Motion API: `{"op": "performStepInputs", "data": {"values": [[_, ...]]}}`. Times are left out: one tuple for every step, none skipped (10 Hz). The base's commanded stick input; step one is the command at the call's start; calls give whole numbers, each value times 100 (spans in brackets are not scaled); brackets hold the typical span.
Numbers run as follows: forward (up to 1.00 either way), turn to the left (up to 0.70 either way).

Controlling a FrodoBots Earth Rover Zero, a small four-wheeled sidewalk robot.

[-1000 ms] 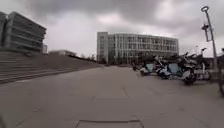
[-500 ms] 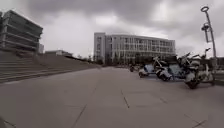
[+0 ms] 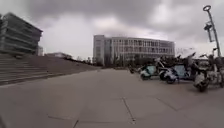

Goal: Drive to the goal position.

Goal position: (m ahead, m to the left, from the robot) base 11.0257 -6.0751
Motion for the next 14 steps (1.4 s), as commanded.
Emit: {"op": "performStepInputs", "data": {"values": [[70,0],[70,0],[70,0],[70,0],[70,0],[70,0],[70,0],[70,0],[70,0],[70,0],[70,0],[70,0],[70,0],[70,0]]}}
